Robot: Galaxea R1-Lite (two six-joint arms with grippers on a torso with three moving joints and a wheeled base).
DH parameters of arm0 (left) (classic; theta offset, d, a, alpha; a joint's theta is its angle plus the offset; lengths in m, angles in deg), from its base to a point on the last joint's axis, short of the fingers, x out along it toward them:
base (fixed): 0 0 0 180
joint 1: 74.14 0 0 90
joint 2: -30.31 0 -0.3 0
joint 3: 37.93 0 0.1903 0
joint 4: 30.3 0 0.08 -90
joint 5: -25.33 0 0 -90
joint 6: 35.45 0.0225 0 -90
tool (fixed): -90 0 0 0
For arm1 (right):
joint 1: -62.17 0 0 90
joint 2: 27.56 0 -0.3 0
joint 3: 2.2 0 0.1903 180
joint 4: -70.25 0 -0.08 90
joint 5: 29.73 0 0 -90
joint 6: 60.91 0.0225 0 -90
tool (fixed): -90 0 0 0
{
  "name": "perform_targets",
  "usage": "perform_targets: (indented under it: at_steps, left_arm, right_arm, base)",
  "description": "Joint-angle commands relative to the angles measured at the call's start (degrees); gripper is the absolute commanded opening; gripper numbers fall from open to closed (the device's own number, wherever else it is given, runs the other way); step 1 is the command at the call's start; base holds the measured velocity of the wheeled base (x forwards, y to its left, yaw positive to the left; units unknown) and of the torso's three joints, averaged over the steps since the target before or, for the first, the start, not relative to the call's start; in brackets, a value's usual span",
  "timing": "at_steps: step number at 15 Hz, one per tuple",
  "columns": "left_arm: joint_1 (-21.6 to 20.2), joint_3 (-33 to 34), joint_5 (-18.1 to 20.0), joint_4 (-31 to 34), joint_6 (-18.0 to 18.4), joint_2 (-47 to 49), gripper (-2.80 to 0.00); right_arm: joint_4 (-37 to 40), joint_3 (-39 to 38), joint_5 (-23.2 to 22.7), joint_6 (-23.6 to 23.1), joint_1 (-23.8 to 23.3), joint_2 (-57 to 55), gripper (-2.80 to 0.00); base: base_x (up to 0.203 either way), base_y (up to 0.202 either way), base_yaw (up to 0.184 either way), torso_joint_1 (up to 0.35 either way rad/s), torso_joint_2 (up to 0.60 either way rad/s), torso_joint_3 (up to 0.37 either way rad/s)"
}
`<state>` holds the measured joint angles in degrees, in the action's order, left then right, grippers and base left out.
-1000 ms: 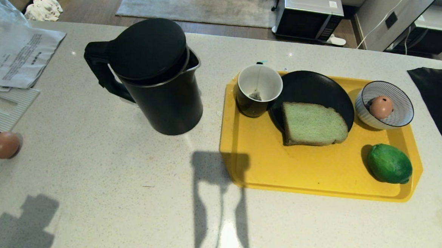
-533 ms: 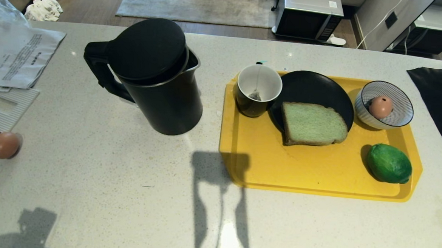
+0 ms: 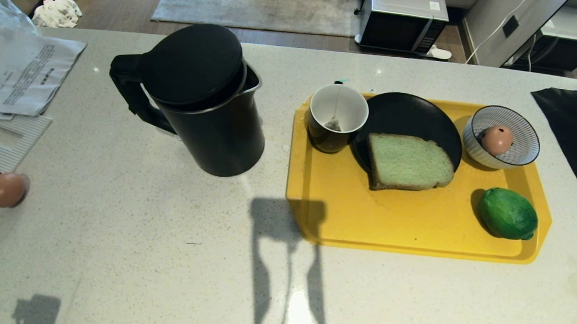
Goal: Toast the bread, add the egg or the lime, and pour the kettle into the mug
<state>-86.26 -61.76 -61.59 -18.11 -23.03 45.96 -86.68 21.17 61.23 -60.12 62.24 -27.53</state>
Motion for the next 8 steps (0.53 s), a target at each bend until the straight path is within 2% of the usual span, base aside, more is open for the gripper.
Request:
perform_targets:
  at_steps: [1, 5, 8]
  left_arm:
    - [-0.01, 1.42, -0.10, -0.25, -0.03, 0.26, -2.80]
    - [-0.01, 1.42, -0.18, -1.64, -1.25, 0.26, -2.80]
    - [3.41, 1.42, -0.22, -0.04, -1.25, 0.26, -2.80]
  right_arm:
    - [-0.05, -0.09, 0.00, 0.00, 0.01, -0.03, -2.80]
    - [-0.05, -0.06, 0.00, 0.00, 0.01, -0.03, -2.80]
    - [-0.05, -0.09, 0.00, 0.00, 0.01, -0.03, -2.80]
  base:
    - [0.000, 0.000, 0.000, 0.000, 0.00, 0.000]
    - [0.000, 0.000, 0.000, 0.000, 0.00, 0.000]
    - [0.000, 0.000, 0.000, 0.000, 0.00, 0.000]
